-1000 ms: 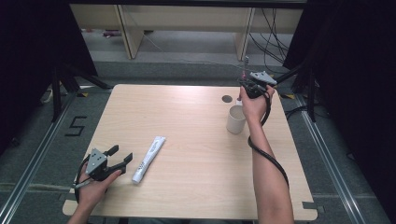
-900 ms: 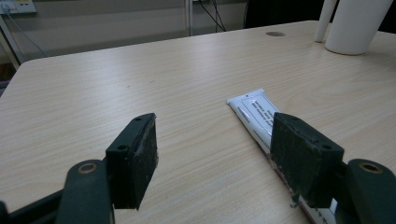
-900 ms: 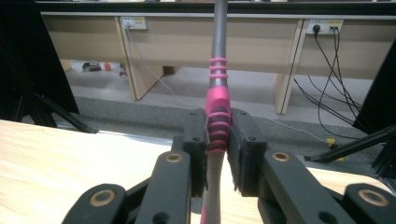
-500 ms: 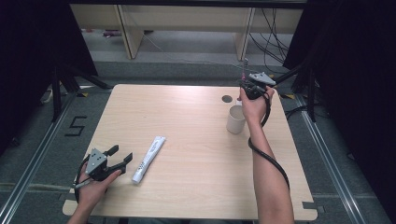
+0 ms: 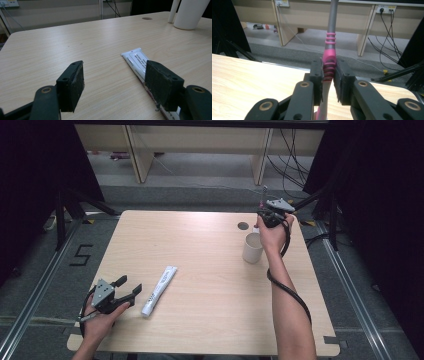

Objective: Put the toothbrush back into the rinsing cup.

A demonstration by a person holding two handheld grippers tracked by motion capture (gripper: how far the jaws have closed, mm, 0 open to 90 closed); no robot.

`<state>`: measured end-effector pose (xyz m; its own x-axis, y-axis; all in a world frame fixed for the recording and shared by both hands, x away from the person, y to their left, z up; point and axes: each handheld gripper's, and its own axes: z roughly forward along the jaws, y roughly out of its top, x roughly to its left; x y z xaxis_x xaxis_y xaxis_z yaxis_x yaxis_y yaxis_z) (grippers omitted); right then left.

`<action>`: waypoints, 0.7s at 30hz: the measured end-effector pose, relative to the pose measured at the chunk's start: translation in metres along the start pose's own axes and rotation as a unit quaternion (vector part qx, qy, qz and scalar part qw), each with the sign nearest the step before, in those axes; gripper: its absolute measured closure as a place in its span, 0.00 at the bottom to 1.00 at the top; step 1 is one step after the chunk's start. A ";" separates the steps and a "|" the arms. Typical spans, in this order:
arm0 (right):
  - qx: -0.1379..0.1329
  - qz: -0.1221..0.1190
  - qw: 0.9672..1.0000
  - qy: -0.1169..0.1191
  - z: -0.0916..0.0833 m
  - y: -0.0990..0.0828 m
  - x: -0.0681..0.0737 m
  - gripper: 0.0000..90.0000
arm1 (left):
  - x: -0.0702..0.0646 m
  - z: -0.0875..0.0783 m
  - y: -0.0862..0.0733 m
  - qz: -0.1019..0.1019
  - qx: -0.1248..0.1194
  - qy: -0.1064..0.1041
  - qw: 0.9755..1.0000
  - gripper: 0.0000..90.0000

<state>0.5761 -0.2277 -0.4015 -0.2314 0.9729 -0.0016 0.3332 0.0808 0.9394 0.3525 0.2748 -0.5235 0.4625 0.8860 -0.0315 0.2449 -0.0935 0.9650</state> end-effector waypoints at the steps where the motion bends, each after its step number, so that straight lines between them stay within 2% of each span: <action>1: 0.000 0.001 1.000 -0.005 0.000 -0.001 0.001 0.87 | 0.000 0.000 0.000 0.000 0.000 0.000 1.000 0.35; 7: 0.013 0.004 1.000 -0.003 0.000 -0.003 0.000 0.87 | 0.000 0.000 0.000 0.000 0.001 0.000 1.000 0.35; 9: 0.018 -0.003 1.000 0.000 0.001 -0.006 -0.001 0.87 | 0.000 0.000 0.000 0.000 0.001 0.000 1.000 0.35; 11: 0.023 0.002 1.000 -0.002 0.002 -0.008 0.000 0.87 | 0.000 0.000 0.000 0.000 0.000 0.000 1.000 0.35; 12: 0.025 -0.006 1.000 0.004 0.002 -0.009 -0.001 0.87 | 0.000 0.000 0.000 0.000 0.000 0.000 1.000 0.35; 13: 0.028 0.004 1.000 -0.002 0.002 -0.010 0.001 0.87 | 0.000 0.000 0.000 0.000 0.000 0.000 1.000 0.35; 15: 0.030 -0.010 0.999 0.003 0.003 -0.010 -0.001 0.87 | 0.000 0.000 0.000 0.001 -0.001 0.000 1.000 0.35; 16: 0.032 0.010 0.999 0.001 0.002 -0.011 0.001 0.87 | 0.000 0.001 0.000 0.001 -0.002 -0.001 1.000 0.35; 17: 0.035 0.001 0.999 0.001 0.002 -0.011 0.000 0.87 | 0.000 0.001 0.000 0.000 -0.004 -0.002 1.000 0.35; 21: 0.040 0.001 0.999 0.002 0.004 -0.012 0.000 0.87 | 0.000 0.000 0.000 0.000 0.000 0.000 1.000 0.35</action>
<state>0.5751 -0.2276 -0.4144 -0.2337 0.9723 0.0026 0.4061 0.0952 0.9088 0.3525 0.2747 -0.5235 0.4622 0.8863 -0.0310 0.2449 -0.0940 0.9650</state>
